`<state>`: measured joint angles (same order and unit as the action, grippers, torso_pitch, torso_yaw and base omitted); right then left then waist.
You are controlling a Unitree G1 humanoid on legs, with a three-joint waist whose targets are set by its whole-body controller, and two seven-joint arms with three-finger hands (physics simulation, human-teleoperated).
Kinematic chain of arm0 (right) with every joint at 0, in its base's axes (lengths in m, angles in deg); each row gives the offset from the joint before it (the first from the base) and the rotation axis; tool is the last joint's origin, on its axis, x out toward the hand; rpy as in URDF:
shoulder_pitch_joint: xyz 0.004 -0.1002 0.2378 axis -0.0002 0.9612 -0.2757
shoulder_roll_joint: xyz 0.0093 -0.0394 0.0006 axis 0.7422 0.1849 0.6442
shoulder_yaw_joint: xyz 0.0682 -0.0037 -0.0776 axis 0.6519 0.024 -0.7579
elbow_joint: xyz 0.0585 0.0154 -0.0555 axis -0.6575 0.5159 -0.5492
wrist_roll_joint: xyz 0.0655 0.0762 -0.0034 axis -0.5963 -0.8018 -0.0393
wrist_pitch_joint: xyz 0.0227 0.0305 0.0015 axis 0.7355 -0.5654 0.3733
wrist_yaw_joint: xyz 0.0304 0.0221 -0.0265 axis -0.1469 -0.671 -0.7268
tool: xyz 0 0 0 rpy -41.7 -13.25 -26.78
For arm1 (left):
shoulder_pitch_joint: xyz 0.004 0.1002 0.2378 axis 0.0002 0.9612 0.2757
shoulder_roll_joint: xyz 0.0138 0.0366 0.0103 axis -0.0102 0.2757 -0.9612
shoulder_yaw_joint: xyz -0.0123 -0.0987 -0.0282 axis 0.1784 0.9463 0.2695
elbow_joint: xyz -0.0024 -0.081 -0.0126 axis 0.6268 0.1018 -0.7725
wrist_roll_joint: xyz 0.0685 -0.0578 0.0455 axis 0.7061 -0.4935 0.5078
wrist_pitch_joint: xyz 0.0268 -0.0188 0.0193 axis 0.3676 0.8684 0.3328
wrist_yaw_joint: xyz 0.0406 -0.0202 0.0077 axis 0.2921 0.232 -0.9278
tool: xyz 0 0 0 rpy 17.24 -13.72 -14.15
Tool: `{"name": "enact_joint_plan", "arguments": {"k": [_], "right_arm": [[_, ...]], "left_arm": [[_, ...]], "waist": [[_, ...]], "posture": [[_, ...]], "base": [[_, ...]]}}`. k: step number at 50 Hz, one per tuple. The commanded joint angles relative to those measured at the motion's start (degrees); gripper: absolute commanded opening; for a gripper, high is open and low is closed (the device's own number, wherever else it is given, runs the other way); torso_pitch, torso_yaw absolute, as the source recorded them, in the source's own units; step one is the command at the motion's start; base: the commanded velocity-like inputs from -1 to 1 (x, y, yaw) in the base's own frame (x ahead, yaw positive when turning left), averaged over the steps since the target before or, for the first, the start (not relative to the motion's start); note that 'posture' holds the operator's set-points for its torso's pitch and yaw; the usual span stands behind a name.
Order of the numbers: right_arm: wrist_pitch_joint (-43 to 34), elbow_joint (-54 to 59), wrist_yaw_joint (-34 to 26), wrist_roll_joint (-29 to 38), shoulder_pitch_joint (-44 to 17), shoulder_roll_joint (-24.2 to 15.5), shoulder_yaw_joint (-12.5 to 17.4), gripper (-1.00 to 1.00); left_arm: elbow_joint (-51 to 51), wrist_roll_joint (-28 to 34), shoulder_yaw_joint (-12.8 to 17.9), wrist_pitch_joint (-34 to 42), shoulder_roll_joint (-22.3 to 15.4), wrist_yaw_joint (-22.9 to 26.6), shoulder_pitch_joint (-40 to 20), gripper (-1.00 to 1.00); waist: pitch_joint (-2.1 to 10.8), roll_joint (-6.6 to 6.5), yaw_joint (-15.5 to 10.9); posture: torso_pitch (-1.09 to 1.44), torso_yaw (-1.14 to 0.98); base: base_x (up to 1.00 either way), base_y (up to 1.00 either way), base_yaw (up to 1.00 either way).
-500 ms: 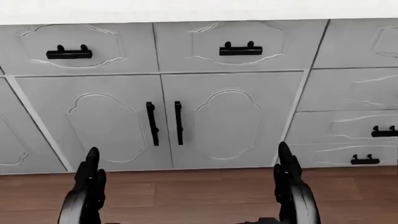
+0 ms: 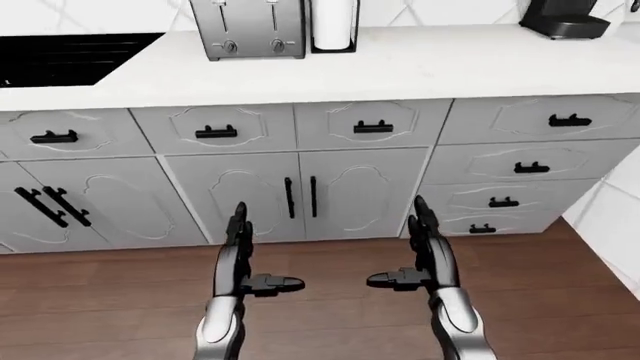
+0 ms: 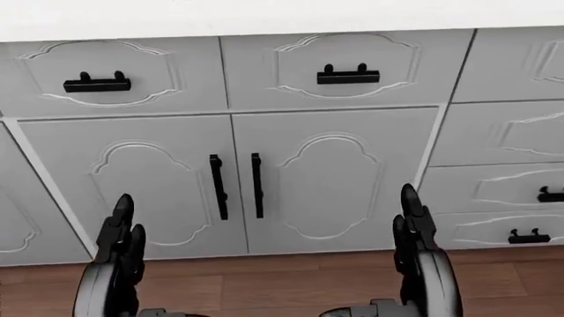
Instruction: Push down the lever of the toaster to turn it on.
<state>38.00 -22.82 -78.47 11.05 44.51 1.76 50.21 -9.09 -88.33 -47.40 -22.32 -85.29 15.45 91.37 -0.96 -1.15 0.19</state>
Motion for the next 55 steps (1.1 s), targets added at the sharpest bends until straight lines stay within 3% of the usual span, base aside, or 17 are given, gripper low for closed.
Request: {"name": "enact_joint_plan", "arguments": {"k": [1, 5, 8, 10, 14, 20, 23, 24, 34, 38, 39, 42, 47, 49, 51, 52, 55], "right_arm": [[1.5, -2.34, -0.13, 0.11, -0.94, -0.03, -0.32, 1.0], [1.1, -2.62, -0.19, 0.22, -0.99, -0.01, -0.41, 1.0], [1.86, -1.58, -0.28, 0.24, -1.24, -0.08, -0.27, 1.0], [1.75, -1.79, -0.25, 0.24, -1.16, -0.05, -0.26, 1.0], [1.74, -1.7, -0.18, 0.3, -1.21, -0.02, -0.26, 1.0], [1.47, -1.98, -0.1, 0.4, -1.17, -0.01, -0.33, 1.0], [2.0, -1.22, -0.14, 0.43, -1.36, -0.05, -0.27, 1.0], [1.92, -1.31, -0.13, 0.47, -1.33, -0.05, -0.3, 1.0], [2.41, -0.42, -0.15, 0.43, -1.63, -0.11, -0.14, 1.0], [2.37, -0.51, -0.1, 0.51, -1.58, -0.1, -0.19, 1.0], [2.35, -0.7, -0.13, 0.54, -1.41, -0.09, -0.25, 1.0], [2.15, -0.93, -0.11, 0.58, -1.36, -0.08, -0.27, 1.0], [2.04, -1.07, -0.05, 0.67, -1.34, -0.06, -0.31, 1.0], [1.85, -1.38, -0.03, 0.71, -1.22, -0.03, -0.37, 1.0], [1.92, -1.33, -0.03, 0.71, -1.19, -0.04, -0.34, 1.0], [1.59, -1.81, -0.01, 0.76, -1.05, -0.01, -0.43, 1.0], [1.78, -1.51, -0.01, 0.81, -1.11, -0.04, -0.39, 1.0]], "left_arm": [[-2.07, -0.11, 0.45, -1.51, -0.22, -0.13, -0.85, 1.0], [-1.69, 0.2, 0.55, -1.64, -0.26, -0.43, -1.18, 1.0], [-1.52, 0.19, 0.52, -1.75, -0.28, -0.34, -1.21, 1.0], [-1.7, 0.18, 0.48, -1.68, -0.26, -0.29, -1.06, 1.0], [-2.19, 0.13, 0.48, -1.18, -0.27, -0.29, -1.06, 1.0], [-0.93, 0.1, 0.64, -2.06, -0.35, -0.16, -1.41, 1.0], [-0.99, 0.14, 0.62, -2.04, -0.36, -0.13, -1.31, 1.0], [-0.88, 0.18, 0.61, -2.06, -0.36, -0.16, -1.39, 1.0], [-1.69, 0.22, 0.52, -1.33, -0.29, -0.4, -1.32, 1.0], [-2.47, 0.22, 0.42, -0.75, -0.25, -0.4, -1.11, 1.0], [-2.39, 0.24, 0.43, -0.99, -0.25, -0.39, -0.97, 1.0], [-2.84, 0.28, 0.39, -0.59, -0.23, -0.42, -0.9, 1.0], [-2.63, 0.2, 0.45, -0.87, -0.23, -0.3, -0.82, 1.0], [-3.18, 0.26, 0.42, -0.31, -0.22, -0.42, -0.84, 1.0], [-2.77, 0.23, 0.44, -0.84, -0.22, -0.29, -0.7, 1.0], [-2.47, 0.18, 0.5, -1.05, -0.23, -0.25, -0.83, 1.0], [-2.61, 0.18, 0.49, -0.88, -0.23, -0.26, -0.83, 1.0]], "waist": [[0.76, -0.13, -0.09], [0.29, 0.84, -0.36], [-0.06, 3.87, -0.19], [-0.06, 2.67, 0.02], [0.52, 4.05, 0.47], [-0.52, 0.49, 0.55], [0.86, -5.21, 0.26], [0.3, -2.27, -0.21], [-0.4, 2.07, -0.04], [0.73, 6.89, 0.35], [-0.12, 3.59, 1.03], [0.58, 4.8, 0.74], [-0.39, 1.59, 0.58], [-0.35, -0.74, 0.69], [0.87, -5.38, 0.34], [0.26, -2.38, -0.08], [0.15, -1.83, -0.37]], "posture": [[0.0, 0.0], [0.0, 0.0], [0.0, 0.0], [0.0, 0.0], [0.0, 0.0], [0.0, 0.0], [0.0, 0.0], [0.0, 0.0], [0.0, 0.0], [0.0, 0.0], [0.0, 0.0], [0.0, 0.0], [0.0, 0.0], [0.0, 0.0], [0.0, 0.0], [0.0, 0.0], [0.0, 0.0]], "base": [[0.0, 0.12, 0.0], [0.0, 0.13, 0.0], [0.0, 0.13, 0.0], [0.0, 0.23, 0.0], [0.0, 0.27, 0.0], [0.0, 0.27, 0.0], [0.0, 0.27, 0.0], [0.0, 0.27, 0.0], [0.0, 0.27, 0.0], [0.0, 0.27, 0.0], [0.0, 0.27, 0.0], [0.0, 0.27, 0.0], [0.0, 0.27, 0.0], [0.0, 0.27, 0.0], [0.0, 0.27, 0.0], [0.0, 0.27, 0.0], [0.0, 0.28, 0.0]]}}
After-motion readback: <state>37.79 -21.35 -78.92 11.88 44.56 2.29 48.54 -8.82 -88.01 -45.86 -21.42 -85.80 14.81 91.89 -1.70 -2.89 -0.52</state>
